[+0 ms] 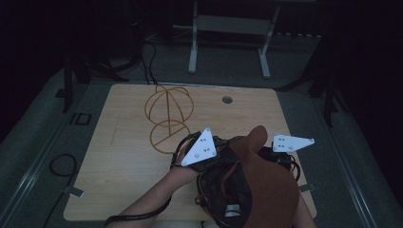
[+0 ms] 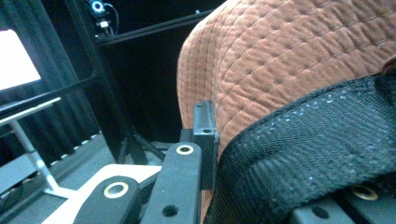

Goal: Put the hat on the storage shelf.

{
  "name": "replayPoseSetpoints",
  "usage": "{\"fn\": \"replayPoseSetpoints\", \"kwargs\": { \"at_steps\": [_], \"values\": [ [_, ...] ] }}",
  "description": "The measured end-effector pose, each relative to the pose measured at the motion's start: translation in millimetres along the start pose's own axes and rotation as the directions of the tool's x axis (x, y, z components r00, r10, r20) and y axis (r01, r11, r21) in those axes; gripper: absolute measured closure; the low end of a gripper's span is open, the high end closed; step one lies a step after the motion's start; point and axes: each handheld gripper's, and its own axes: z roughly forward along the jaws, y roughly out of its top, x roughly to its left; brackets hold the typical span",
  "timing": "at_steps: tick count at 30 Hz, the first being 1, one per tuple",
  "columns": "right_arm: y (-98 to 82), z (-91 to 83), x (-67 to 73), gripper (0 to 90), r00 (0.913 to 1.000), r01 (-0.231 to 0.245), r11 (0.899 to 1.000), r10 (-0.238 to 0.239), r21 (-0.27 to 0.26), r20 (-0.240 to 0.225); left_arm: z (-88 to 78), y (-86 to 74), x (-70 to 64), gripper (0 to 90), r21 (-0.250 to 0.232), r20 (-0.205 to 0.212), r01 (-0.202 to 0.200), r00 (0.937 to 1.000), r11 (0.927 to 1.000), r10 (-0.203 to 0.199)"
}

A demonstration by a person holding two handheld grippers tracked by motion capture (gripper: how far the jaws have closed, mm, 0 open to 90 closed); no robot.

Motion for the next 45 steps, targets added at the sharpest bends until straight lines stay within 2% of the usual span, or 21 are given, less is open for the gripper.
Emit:
{"fn": "replayPoseSetpoints", "kwargs": {
  "at_steps": [1, 6, 9, 14, 17, 22, 23, 24, 27, 28, 30, 32, 33, 34, 36, 37, 39, 41, 45],
  "values": [
    [-0.8, -0.9, -0.4, 82.3, 1.0000, -0.003, 1.000, 0.003, -0.007, -0.005, -0.6, 1.6, 0.9, 84.5, 0.010, -0.001, -0.009, 1.0000, 0.9999, 0.009],
    [-1.5, -3.6, -2.5, 84.9, 0.9994, -0.028, 1.000, 0.028, -0.010, -0.018, -0.9, 4.7, 3.5, 79.0, 0.032, 0.005, 0.003, 1.0000, 0.9995, -0.003],
    [-1.1, -6.8, -3.8, 85.1, 0.9991, -0.036, 0.999, 0.035, -0.031, -0.024, -2.5, 7.8, 3.7, 73.9, 0.032, 0.009, 0.013, 0.9999, 0.9994, -0.013],
    [2.2, -15.5, -5.3, 85.2, 0.9992, -0.040, 0.997, 0.040, -0.064, -0.005, -6.7, 9.5, 6.9, 66.3, 0.047, 0.000, 0.031, 0.9995, 0.9984, -0.031],
    [7.3, -27.6, -8.6, 85.2, 0.9987, -0.030, 0.996, 0.033, -0.089, 0.038, -14.1, 6.9, 11.4, 64.0, 0.086, -0.034, 0.041, 0.9987, 0.9955, -0.039],
    [11.5, -45.3, -14.9, 85.2, 0.9953, -0.021, 0.990, 0.034, -0.138, 0.091, -31.4, -6.0, 20.9, 61.1, 0.087, -0.085, 0.112, 0.9909, 0.9899, -0.105],
    [11.5, -45.3, -14.9, 85.2, 0.9953, -0.021, 0.990, 0.034, -0.138, 0.091, -31.4, -6.0, 20.9, 60.8, 0.087, -0.085, 0.112, 0.9909, 0.9899, -0.105],
    [13.3, -51.0, -16.5, 85.2, 0.9918, -0.008, 0.990, 0.026, -0.138, 0.125, -37.9, -12.0, 21.9, 59.0, 0.104, -0.103, 0.125, 0.9881, 0.9867, -0.115],
    [14.9, -55.0, -19.2, 85.2, 0.9878, -0.008, 0.990, 0.030, -0.138, 0.153, -45.0, -18.8, 21.8, 57.1, 0.122, -0.115, 0.132, 0.9864, 0.9837, -0.118],
    [16.4, -57.4, -23.2, 85.1, 0.9817, -0.010, 0.991, 0.035, -0.134, 0.187, -52.7, -26.1, 21.4, 56.5, 0.147, -0.130, 0.136, 0.9846, 0.9798, -0.117],
    [18.4, -58.4, -27.0, 85.1, 0.9753, -0.005, 0.992, 0.034, -0.130, 0.218, -60.9, -33.5, 20.8, 56.1, 0.165, -0.151, 0.152, 0.9803, 0.9745, -0.128],
    [20.8, -58.0, -30.9, 85.1, 0.9687, -0.001, 0.992, 0.032, -0.128, 0.246, -68.5, -40.3, 20.4, 55.8, 0.187, -0.173, 0.173, 0.9748, 0.9670, -0.141],
    [20.8, -58.0, -30.9, 85.1, 0.9687, -0.001, 0.992, 0.032, -0.128, 0.246, -68.5, -40.3, 20.4, 55.8, 0.187, -0.173, 0.173, 0.9748, 0.9670, -0.141],
    [23.4, -57.1, -35.3, 85.1, 0.9631, -0.002, 0.992, 0.036, -0.128, 0.267, -76.0, -46.7, 19.7, 55.8, 0.204, -0.185, 0.188, 0.9710, 0.9606, -0.151],
    [24.8, -56.3, -37.6, 85.1, 0.9606, -0.001, 0.991, 0.037, -0.132, 0.275, -76.0, -46.7, 19.7, 55.8, 0.204, -0.185, 0.188, 0.9710, 0.9606, -0.151],
    [24.8, -56.3, -37.6, 85.1, 0.9606, -0.001, 0.991, 0.037, -0.132, 0.275, -85.2, -53.9, 19.5, 55.8, 0.225, -0.200, 0.203, 0.9669, 0.9529, -0.159],
    [29.8, -52.8, -44.5, 85.1, 0.9541, -0.003, 0.990, 0.045, -0.140, 0.296, -93.4, -61.4, 19.2, 55.7, 0.236, -0.214, 0.222, 0.9615, 0.9462, -0.172],
    [33.5, -49.6, -49.2, 85.1, 0.9534, -0.006, 0.989, 0.049, -0.145, 0.298, -101.0, -69.9, 17.9, 52.6, 0.243, -0.227, 0.247, 0.9548, 0.9381, -0.192],
    [42.7, -40.8, -57.8, 85.1, 0.9493, -0.007, 0.988, 0.054, -0.152, 0.310, -115.6, -86.7, 13.0, 50.1, 0.278, -0.249, 0.264, 0.9483, 0.9236, -0.196]
  ]
}}
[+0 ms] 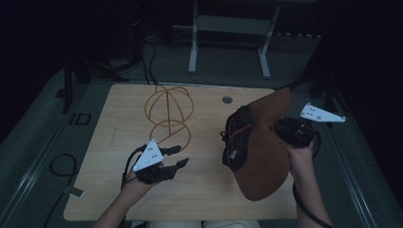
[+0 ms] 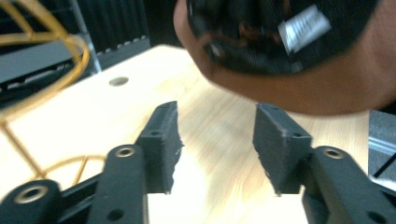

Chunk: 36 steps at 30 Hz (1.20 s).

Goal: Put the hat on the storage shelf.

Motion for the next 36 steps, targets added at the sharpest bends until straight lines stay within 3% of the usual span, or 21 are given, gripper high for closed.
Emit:
{"fn": "replayPoseSetpoints", "kwargs": {
  "at_steps": [5, 11, 13, 16, 19, 23, 27, 30, 36],
  "values": [
    [11.4, 19.1, -4.9, 85.0, 0.9998, -0.001, 1.000, 0.001, -0.011, 0.019, -13.7, -26.6, 5.3, 42.7, 0.024, -0.038, 0.042, 0.9984, 0.9988, -0.041],
    [27.0, 43.1, -10.5, 85.0, 0.9993, 0.006, 1.000, -0.005, -0.020, 0.037, -30.7, -55.5, 12.0, 18.4, 0.076, -0.094, 0.109, 0.9903, 0.9911, -0.102],
    [31.8, 52.1, -12.6, 85.0, 0.9994, 0.001, 1.000, 0.000, -0.009, 0.034, -37.8, -65.8, 13.4, 13.9, 0.078, -0.121, 0.134, 0.9849, 0.9880, -0.124],
    [38.9, 65.7, -14.8, 84.9, 0.9991, 0.007, 1.000, -0.007, 0.009, 0.042, -48.7, -82.4, 14.8, 7.5, 0.072, -0.179, 0.174, 0.9710, 0.9821, -0.159],
    [47.4, 78.4, -16.6, 85.0, 0.9984, 0.015, 1.000, -0.016, 0.018, 0.054, -58.8, -98.3, 14.7, 5.3, 0.057, -0.241, 0.192, 0.9550, 0.9797, -0.173],
    [62.0, 98.7, -16.9, 84.9, 0.9978, 0.038, 0.999, -0.040, 0.036, 0.054, -68.9, -109.8, 14.6, 5.3, 0.051, -0.290, 0.199, 0.9408, 0.9787, -0.176],
    [73.6, 117.4, -14.5, 84.8, 0.9975, 0.050, 0.997, -0.052, 0.054, 0.047, -75.4, -114.5, 17.4, 5.4, 0.027, -0.297, 0.218, 0.9335, 0.9756, -0.201],
    [84.4, 146.9, -5.5, 84.8, 0.9969, 0.071, 0.994, -0.074, 0.078, 0.028, -78.4, -119.4, 21.8, 5.4, 0.015, -0.314, 0.231, 0.9247, 0.9727, -0.215],
    [90.4, 192.9, 12.6, 84.0, 0.9961, 0.088, 0.986, -0.088, 0.141, -0.011, -81.5, -121.0, 24.6, 6.3, 0.007, -0.318, 0.243, 0.9202, 0.9701, -0.228]
  ]
}}
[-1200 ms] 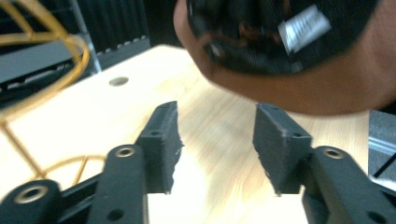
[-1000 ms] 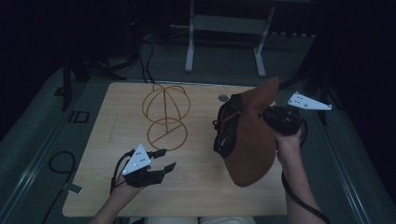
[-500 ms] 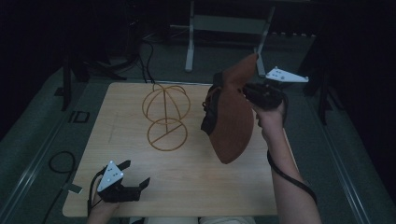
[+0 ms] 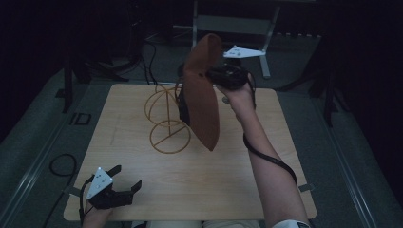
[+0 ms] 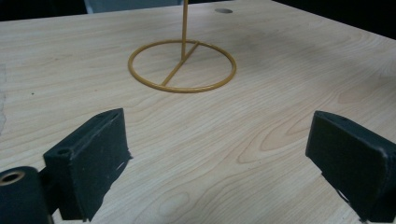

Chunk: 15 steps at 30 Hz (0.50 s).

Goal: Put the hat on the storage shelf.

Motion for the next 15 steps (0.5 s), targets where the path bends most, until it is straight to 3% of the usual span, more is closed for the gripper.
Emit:
{"fn": "replayPoseSetpoints", "kwargs": {
  "at_steps": [4, 7, 9, 15],
  "values": [
    [4.7, 18.7, 10.8, 83.8, 0.9995, 0.010, 0.999, -0.009, 0.039, -0.029, -0.8, -1.6, 2.7, 6.3, -0.008, -0.007, 0.010, 0.9999, 0.9999, -0.010],
    [8.5, 42.3, 25.7, 83.6, 0.9971, 0.057, 0.992, -0.051, 0.116, -0.057, -1.6, -1.7, 4.2, 6.3, -0.014, -0.017, 0.016, 0.9997, 0.9998, -0.016],
    [8.8, 52.9, 31.7, 82.7, 0.9960, 0.073, 0.986, -0.064, 0.150, -0.063, -1.5, -2.1, 5.1, 6.3, -0.013, -0.001, 0.024, 0.9997, 0.9996, -0.024],
    [4.2, 85.3, 42.8, 69.9, 0.9948, 0.053, 0.972, -0.031, 0.231, -0.097, -1.1, -3.7, 6.4, 6.3, -0.008, 0.022, 0.039, 0.9990, 0.9992, -0.039]
  ]
}}
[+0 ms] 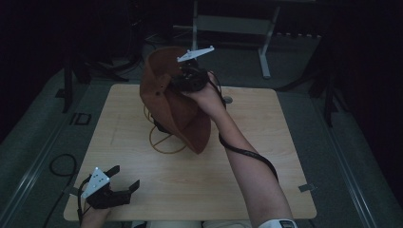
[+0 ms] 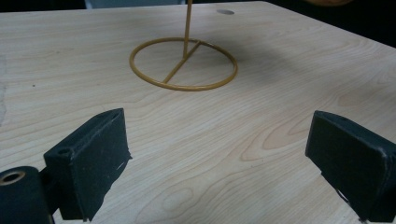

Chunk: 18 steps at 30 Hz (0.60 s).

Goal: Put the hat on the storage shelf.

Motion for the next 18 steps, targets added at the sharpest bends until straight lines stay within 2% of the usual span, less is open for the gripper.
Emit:
{"fn": "replayPoseSetpoints", "kwargs": {
  "at_steps": [5, 6, 8, 9, 12, 13, 14, 16, 18],
  "values": [
    [-3.2, 16.3, 4.9, 44.6, 0.9994, -0.028, 1.000, 0.028, -0.005, -0.020, -0.5, -0.8, 1.2, 6.3, -0.010, 0.001, 0.010, 0.9999, 0.9999, -0.010],
    [-3.2, 16.3, 4.9, 44.6, 0.9994, -0.028, 1.000, 0.028, -0.005, -0.020, -0.5, -0.8, 1.2, 6.4, -0.010, 0.001, 0.010, 0.9999, 0.9999, -0.010],
    [-5.7, 23.1, 8.8, 32.0, 0.9995, -0.028, 1.000, 0.028, -0.005, -0.014, -0.6, -1.7, 2.0, 6.3, -0.013, 0.001, 0.021, 0.9998, 0.9997, -0.021],
    [-6.7, 25.6, 10.6, 28.6, 0.9999, -0.012, 1.000, 0.012, -0.003, -0.006, -0.6, -2.0, 2.3, 6.3, -0.011, 0.001, 0.021, 0.9998, 0.9997, -0.021],
    [-10.4, 35.3, 11.3, 23.3, 0.9999, -0.010, 0.999, 0.010, 0.037, -0.011, 0.1, -2.5, 2.1, 6.3, -0.005, 0.002, 0.020, 0.9998, 0.9998, -0.020],
    [-12.2, 38.0, 12.3, 21.0, 0.9999, 0.016, 0.999, -0.016, 0.043, 0.003, 0.7, -2.7, 1.8, 6.3, -0.006, 0.002, 0.021, 0.9998, 0.9998, -0.021],
    [-13.6, 39.1, 13.0, 20.6, 0.9995, 0.029, 0.999, -0.030, 0.030, 0.008, 0.8, -2.9, 1.6, 6.3, -0.004, 0.002, 0.019, 0.9998, 0.9998, -0.019],
    [-14.8, 37.6, 12.6, 20.1, 0.9998, 0.019, 1.000, -0.019, 0.020, 0.002, 1.0, -3.1, 1.4, 6.3, -0.002, 0.002, 0.016, 0.9999, 0.9999, -0.016],
    [-16.3, 35.5, 11.2, 16.0, 0.9998, 0.015, 1.000, -0.015, -0.002, 0.010, 1.3, -3.6, 1.8, 6.3, 0.002, 0.003, 0.015, 0.9999, 0.9999, -0.015]
  ]
}}
